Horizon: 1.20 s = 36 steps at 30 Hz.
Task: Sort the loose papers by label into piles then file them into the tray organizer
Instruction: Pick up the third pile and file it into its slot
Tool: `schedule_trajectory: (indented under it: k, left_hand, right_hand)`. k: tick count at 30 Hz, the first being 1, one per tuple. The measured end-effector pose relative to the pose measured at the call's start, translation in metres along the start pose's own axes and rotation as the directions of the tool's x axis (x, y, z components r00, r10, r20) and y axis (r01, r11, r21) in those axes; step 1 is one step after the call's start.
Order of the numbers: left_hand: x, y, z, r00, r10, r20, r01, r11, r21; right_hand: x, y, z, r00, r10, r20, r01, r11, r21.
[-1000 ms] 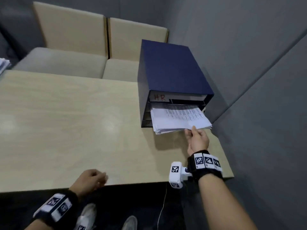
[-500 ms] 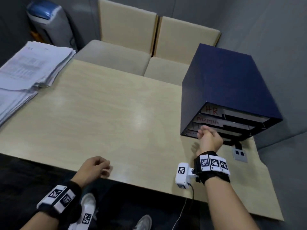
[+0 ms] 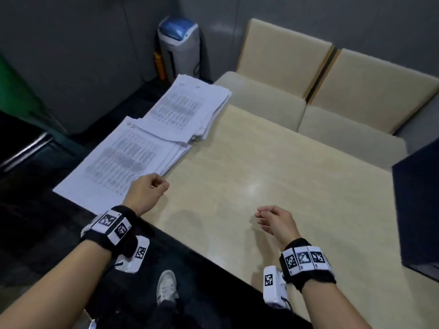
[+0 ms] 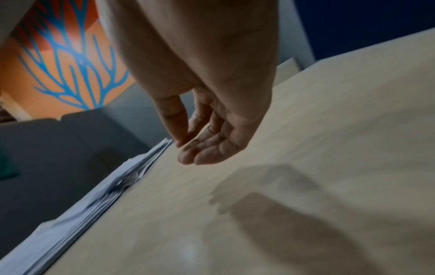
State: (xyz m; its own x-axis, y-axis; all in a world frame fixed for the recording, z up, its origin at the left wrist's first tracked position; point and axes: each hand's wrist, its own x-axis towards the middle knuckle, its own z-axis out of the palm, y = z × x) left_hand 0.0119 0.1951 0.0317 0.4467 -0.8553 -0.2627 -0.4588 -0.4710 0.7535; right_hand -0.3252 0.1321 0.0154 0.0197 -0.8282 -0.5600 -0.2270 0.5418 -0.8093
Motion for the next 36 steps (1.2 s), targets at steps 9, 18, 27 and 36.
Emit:
schedule_trajectory:
  k: [9,18,27,36]
  left_hand:
    - [0.14,-0.109,-0.15,0.934,-0.229,-0.273,0.271,0.954,0.128]
    - [0.145,-0.123,-0.127,0.961,-0.26,-0.096,0.275,0.842,0.464]
    - [0.106,-0.119,-0.091,0.954,-0.299,-0.039,0.29,0.877,0.383]
    - [0.072,-0.067,-0.008,0.96,-0.241,0.14,0.213,0.958,0.192]
  right_hand:
    - [0.036,-0.039,0.219,0.976,0.142,0.167,-0.118,0.982,-0.144]
    - [0.051,-0.06,0.318,0.935,0.314,0.165,-0.338,0.931,0.138]
    - [0.055,-0.069,0.305,0.976,0.218,-0.012,-0.216,0.952,-0.217]
    - [0.025,-0.012,0.155,0.987,0.158,-0.027,-0.16,0.98,-0.115]
